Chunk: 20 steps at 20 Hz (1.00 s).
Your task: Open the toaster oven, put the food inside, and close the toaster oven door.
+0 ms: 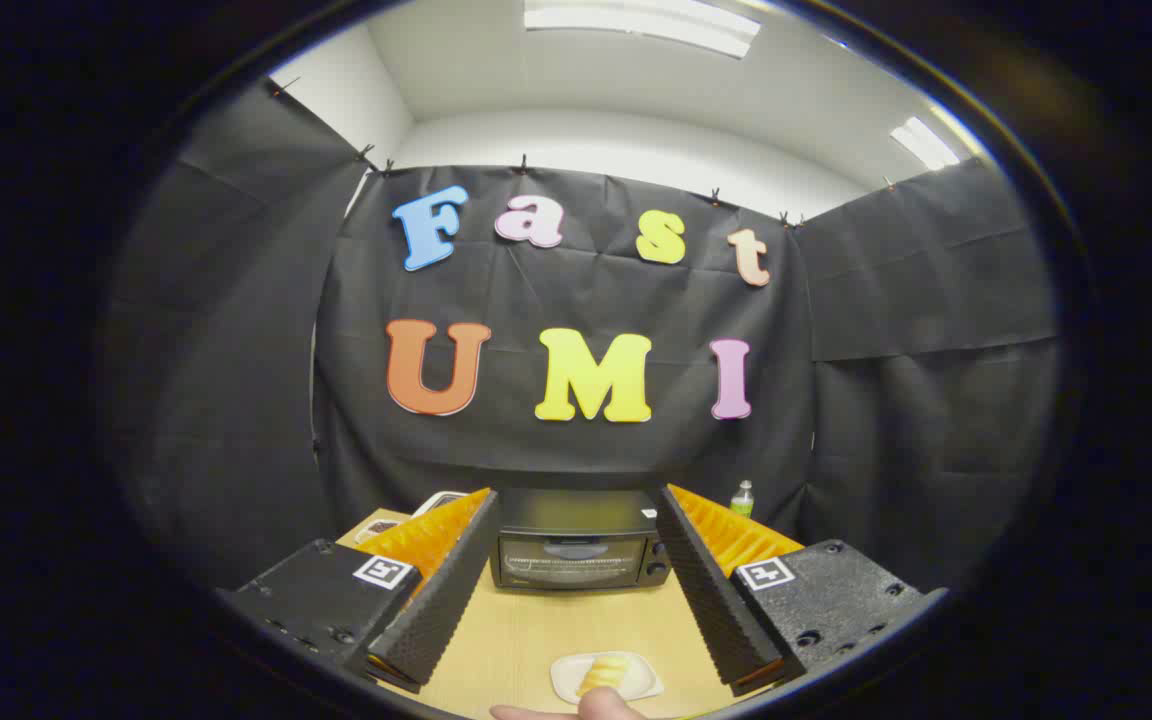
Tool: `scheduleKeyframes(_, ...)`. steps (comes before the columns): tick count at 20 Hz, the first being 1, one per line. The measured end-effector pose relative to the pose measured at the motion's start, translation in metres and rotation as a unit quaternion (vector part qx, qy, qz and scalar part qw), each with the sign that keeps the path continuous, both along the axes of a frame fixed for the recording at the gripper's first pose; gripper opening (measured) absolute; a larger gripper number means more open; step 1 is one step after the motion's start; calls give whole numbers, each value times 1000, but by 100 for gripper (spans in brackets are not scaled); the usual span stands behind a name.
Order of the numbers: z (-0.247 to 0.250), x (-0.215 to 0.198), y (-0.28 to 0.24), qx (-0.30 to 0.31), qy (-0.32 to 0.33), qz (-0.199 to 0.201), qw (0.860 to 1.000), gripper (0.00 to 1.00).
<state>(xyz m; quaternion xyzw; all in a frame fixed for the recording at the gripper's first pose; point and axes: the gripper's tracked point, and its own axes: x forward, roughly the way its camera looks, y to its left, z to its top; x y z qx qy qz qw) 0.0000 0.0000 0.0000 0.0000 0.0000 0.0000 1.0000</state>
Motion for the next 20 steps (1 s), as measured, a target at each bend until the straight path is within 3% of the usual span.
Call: scheduleKeyframes(20,-1,3,-8,15,2,-8,1000,100)
